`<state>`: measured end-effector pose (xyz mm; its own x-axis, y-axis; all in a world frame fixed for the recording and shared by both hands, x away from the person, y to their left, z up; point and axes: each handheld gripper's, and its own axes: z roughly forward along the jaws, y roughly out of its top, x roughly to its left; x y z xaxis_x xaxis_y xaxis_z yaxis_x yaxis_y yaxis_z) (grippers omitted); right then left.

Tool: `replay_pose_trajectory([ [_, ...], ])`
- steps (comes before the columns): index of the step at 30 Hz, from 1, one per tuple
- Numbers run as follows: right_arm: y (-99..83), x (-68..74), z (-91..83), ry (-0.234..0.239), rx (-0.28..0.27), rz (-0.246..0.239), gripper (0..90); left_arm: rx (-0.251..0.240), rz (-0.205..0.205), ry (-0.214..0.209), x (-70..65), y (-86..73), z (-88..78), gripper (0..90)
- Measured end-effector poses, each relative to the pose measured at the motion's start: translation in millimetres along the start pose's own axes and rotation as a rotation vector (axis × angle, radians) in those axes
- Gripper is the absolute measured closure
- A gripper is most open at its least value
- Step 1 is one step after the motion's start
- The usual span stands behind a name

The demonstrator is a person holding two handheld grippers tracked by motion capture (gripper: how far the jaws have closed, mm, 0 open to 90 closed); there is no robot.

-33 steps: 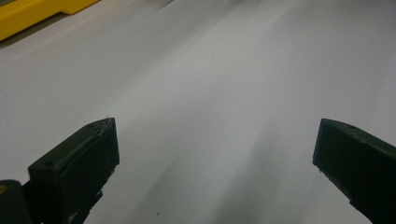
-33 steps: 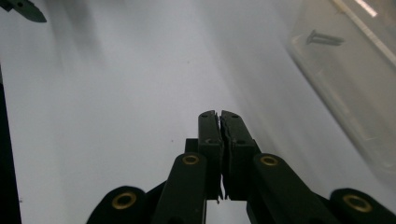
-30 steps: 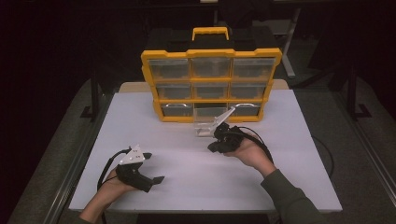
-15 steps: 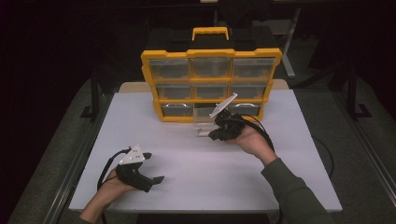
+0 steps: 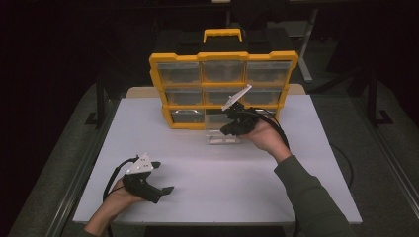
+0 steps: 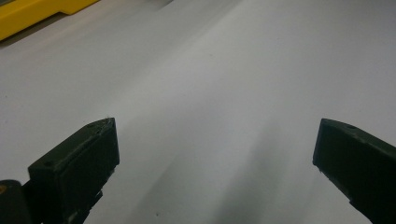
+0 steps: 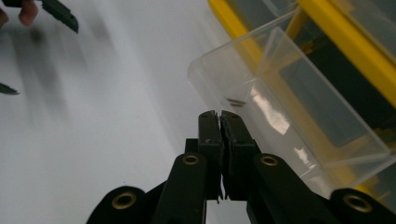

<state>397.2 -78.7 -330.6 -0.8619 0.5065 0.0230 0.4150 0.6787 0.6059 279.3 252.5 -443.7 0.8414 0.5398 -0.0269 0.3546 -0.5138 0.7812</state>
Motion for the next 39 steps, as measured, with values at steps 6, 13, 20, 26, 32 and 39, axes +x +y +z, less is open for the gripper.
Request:
replay_pose_trajectory([
  [6,8.0,-10.6,4.2,-0.017,0.0,0.019,86.0,-0.001,-0.001,0.0,0.1,-0.1,-0.2,0.2],
  [13,12.3,-23.5,15.5,-0.021,0.01,0.042,85.9,-0.001,-0.001,-0.001,0.0,-0.1,0.0,0.2],
  [20,11.6,-32.0,31.8,-0.031,0.034,0.065,85.8,0.0,0.0,-0.002,-0.2,0.0,0.4,0.2],
  [26,11.3,-34.4,43.6,-0.051,0.08,0.066,85.1,0.0,0.0,-0.004,0.0,-0.2,0.4,0.3],
  [32,10.4,-36.3,41.9,-0.052,0.071,0.084,75.8,0.0,-0.001,-0.004,0.3,-0.3,0.2,0.2],
  [39,7.6,-34.9,23.2,-0.049,0.024,0.097,66.6,0.004,0.001,-0.005,0.0,-0.2,0.5,0.2],
])
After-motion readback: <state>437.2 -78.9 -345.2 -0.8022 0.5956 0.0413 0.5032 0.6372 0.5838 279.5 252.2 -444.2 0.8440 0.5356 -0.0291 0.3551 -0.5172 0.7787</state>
